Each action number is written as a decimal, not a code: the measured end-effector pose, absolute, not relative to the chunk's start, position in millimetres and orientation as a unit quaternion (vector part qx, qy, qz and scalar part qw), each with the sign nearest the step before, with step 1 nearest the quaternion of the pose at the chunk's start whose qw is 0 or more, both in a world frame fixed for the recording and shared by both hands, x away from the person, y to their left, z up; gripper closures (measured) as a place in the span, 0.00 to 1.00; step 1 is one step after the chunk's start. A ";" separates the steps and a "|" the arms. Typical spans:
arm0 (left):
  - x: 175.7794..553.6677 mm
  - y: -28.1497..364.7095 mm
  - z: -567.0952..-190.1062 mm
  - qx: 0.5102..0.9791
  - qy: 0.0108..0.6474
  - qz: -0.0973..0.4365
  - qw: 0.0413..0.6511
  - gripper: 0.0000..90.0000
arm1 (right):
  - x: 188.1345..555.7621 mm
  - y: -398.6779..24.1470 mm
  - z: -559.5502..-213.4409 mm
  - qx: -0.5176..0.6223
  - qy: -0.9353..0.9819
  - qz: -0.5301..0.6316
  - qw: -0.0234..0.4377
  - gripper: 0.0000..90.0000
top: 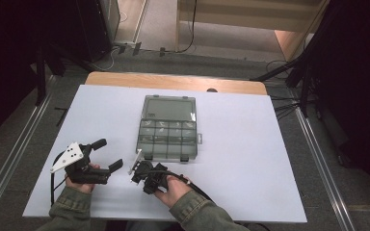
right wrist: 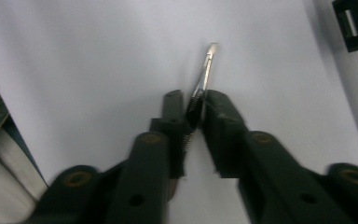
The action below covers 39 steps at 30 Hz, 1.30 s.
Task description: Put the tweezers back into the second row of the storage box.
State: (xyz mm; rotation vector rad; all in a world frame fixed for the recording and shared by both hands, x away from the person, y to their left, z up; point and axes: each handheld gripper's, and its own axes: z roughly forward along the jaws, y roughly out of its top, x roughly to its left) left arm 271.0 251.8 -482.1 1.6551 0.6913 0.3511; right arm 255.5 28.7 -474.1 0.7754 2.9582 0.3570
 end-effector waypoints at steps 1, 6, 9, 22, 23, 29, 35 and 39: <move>270.9 251.7 -482.0 0.717 0.299 0.152 0.611 0.00 | 254.8 29.3 -474.0 0.250 0.961 0.114 0.035 0.95; 270.8 252.1 -481.9 0.717 0.299 0.152 0.611 0.00 | 255.1 29.1 -473.2 0.250 0.961 0.112 0.033 0.96; 270.9 252.0 -481.9 0.717 0.298 0.152 0.611 0.00 | 254.6 27.5 -472.0 0.252 0.960 0.114 0.038 0.96; 270.8 251.7 -482.0 0.717 0.298 0.151 0.611 0.00 | 256.1 -2.1 -456.2 0.279 0.944 0.174 0.039 0.96; 270.8 251.7 -482.0 0.717 0.298 0.151 0.611 0.00 | 256.1 -2.1 -456.2 0.279 0.944 0.174 0.039 0.96; 270.9 251.5 -482.2 0.717 0.298 0.150 0.612 0.00 | 261.3 -15.2 -445.6 0.289 0.934 0.202 0.047 0.96; 271.0 251.5 -482.3 0.718 0.298 0.150 0.611 0.00 | 266.9 -22.9 -439.3 0.298 0.925 0.231 0.049 0.96; 271.0 251.4 -482.4 0.718 0.299 0.149 0.611 0.00 | 269.9 -24.9 -435.2 0.301 0.921 0.241 0.054 0.96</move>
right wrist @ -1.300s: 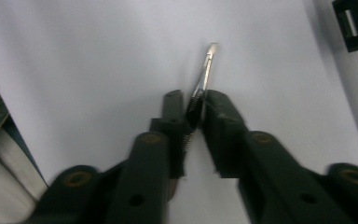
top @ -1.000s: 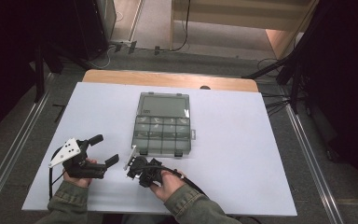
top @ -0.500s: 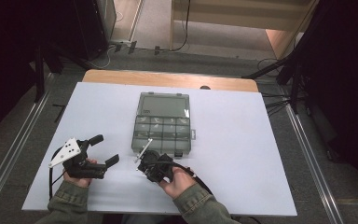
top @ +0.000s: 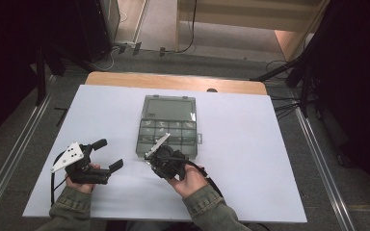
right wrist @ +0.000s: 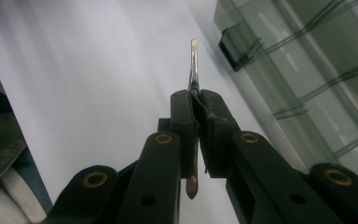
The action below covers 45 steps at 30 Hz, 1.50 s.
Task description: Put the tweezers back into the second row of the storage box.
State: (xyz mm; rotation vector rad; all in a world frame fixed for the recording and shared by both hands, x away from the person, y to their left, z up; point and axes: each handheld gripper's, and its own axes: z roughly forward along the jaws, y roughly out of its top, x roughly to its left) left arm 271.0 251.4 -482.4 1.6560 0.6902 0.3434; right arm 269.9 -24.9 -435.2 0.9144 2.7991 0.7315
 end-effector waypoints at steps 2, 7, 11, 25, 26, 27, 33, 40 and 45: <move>271.0 251.2 -482.4 0.717 0.300 0.148 0.611 0.00 | 273.4 -27.9 -429.8 0.306 0.918 0.248 0.054 0.96; 271.1 251.3 -482.4 0.717 0.299 0.148 0.611 0.00 | 281.7 -34.7 -421.1 0.313 0.910 0.267 0.058 0.96; 271.2 251.2 -482.5 0.717 0.299 0.148 0.612 0.00 | 292.2 -40.6 -417.3 0.319 0.904 0.279 0.056 0.96; 271.8 250.7 -483.1 0.718 0.300 0.145 0.611 0.00 | 335.9 -59.4 -420.7 0.362 0.888 0.282 0.023 0.96; 271.8 250.7 -483.1 0.718 0.300 0.145 0.611 0.00 | 335.9 -59.4 -420.7 0.362 0.888 0.282 0.023 0.96; 271.7 250.7 -483.1 0.718 0.300 0.145 0.611 0.00 | 344.1 -65.9 -422.8 0.372 0.877 0.304 -0.009 0.96; 271.9 250.8 -483.1 0.718 0.300 0.145 0.611 0.00 | 359.8 -74.6 -425.7 0.390 0.874 0.290 -0.014 0.96; 272.1 250.9 -483.2 0.717 0.301 0.146 0.612 0.00 | 370.7 -79.6 -434.7 0.390 0.880 0.271 -0.013 0.96; 272.1 250.8 -483.2 0.717 0.300 0.146 0.612 0.00 | 368.0 -74.8 -434.8 0.353 0.895 0.271 -0.003 0.95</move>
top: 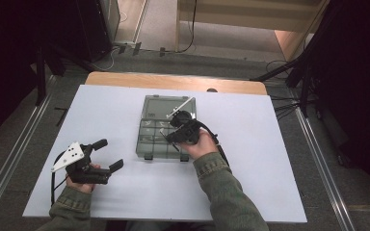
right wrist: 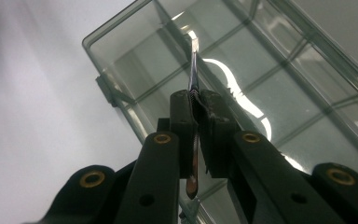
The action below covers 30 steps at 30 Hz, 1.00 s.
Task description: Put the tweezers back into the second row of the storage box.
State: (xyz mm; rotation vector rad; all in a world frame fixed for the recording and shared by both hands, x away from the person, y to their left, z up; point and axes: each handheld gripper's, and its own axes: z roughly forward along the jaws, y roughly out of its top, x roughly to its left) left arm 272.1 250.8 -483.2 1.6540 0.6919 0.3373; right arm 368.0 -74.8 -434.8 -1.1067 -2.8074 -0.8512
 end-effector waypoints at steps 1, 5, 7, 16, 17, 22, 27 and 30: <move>272.1 250.8 -483.2 0.717 0.300 0.146 0.612 0.00 | 368.0 -74.8 -434.8 -0.353 -0.895 -0.271 0.003 0.95; 271.4 250.9 -482.7 0.716 0.299 0.146 0.614 0.00 | 360.3 -70.3 -432.6 -0.316 -0.905 -0.285 -0.020 0.86; 271.3 251.0 -482.6 0.716 0.299 0.147 0.614 0.00 | 357.2 -69.5 -430.4 -0.306 -0.907 -0.288 -0.026 0.85; 271.3 251.2 -482.5 0.717 0.298 0.146 0.613 0.00 | 340.9 -73.3 -424.2 -0.294 -0.901 -0.311 -0.063 0.58; 271.3 251.2 -482.5 0.717 0.298 0.146 0.613 0.00 | 340.9 -73.3 -424.2 -0.294 -0.901 -0.311 -0.063 0.58; 271.3 251.0 -482.5 0.718 0.296 0.147 0.613 0.00 | 331.8 -86.7 -424.0 -0.315 -0.880 -0.345 -0.090 0.14; 271.2 250.8 -482.5 0.717 0.296 0.147 0.613 0.00 | 327.1 -99.0 -427.8 -0.329 -0.866 -0.366 -0.091 0.00; 271.0 250.8 -482.5 0.717 0.296 0.147 0.614 0.00 | 321.0 -113.4 -428.5 -0.333 -0.856 -0.387 -0.082 0.00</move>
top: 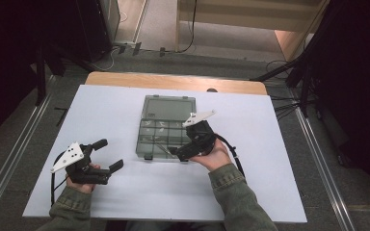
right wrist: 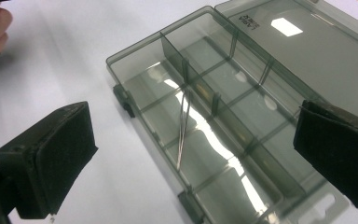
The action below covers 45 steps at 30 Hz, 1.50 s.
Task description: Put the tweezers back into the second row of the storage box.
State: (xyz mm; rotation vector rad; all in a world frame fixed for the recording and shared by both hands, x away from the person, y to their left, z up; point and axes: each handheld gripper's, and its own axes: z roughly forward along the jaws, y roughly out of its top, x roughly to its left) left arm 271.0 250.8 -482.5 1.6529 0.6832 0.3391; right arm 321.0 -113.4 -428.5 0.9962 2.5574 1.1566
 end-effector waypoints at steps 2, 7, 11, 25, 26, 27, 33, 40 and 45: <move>270.8 250.7 -482.4 0.717 0.296 0.147 0.614 0.00 | 316.9 -120.1 -429.1 0.340 0.854 0.385 0.087 0.00; 270.6 250.4 -482.4 0.715 0.297 0.147 0.615 0.00 | 309.2 -132.3 -431.0 0.353 0.849 0.382 0.091 0.00; 270.0 250.0 -482.5 0.717 0.297 0.147 0.614 0.00 | 303.3 -146.1 -435.3 0.367 0.845 0.378 0.091 0.00; 269.6 250.0 -482.5 0.719 0.296 0.150 0.610 0.00 | 283.5 -182.4 -448.6 0.411 0.808 0.411 0.097 0.00; 269.5 250.1 -482.4 0.719 0.296 0.150 0.610 0.00 | 279.9 -185.6 -449.0 0.414 0.803 0.416 0.099 0.00; 269.5 250.1 -482.4 0.719 0.296 0.150 0.610 0.00 | 279.9 -185.6 -449.0 0.414 0.803 0.416 0.099 0.00; 269.3 249.7 -482.6 0.719 0.297 0.150 0.610 0.00 | 266.5 -198.6 -452.1 0.429 0.787 0.431 0.111 0.00; 269.4 249.3 -482.7 0.720 0.297 0.150 0.609 0.00 | 250.3 -216.0 -459.5 0.447 0.774 0.430 0.123 0.00; 269.2 249.6 -482.6 0.720 0.297 0.150 0.610 0.00 | 240.9 -224.9 -462.6 0.456 0.757 0.451 0.128 0.00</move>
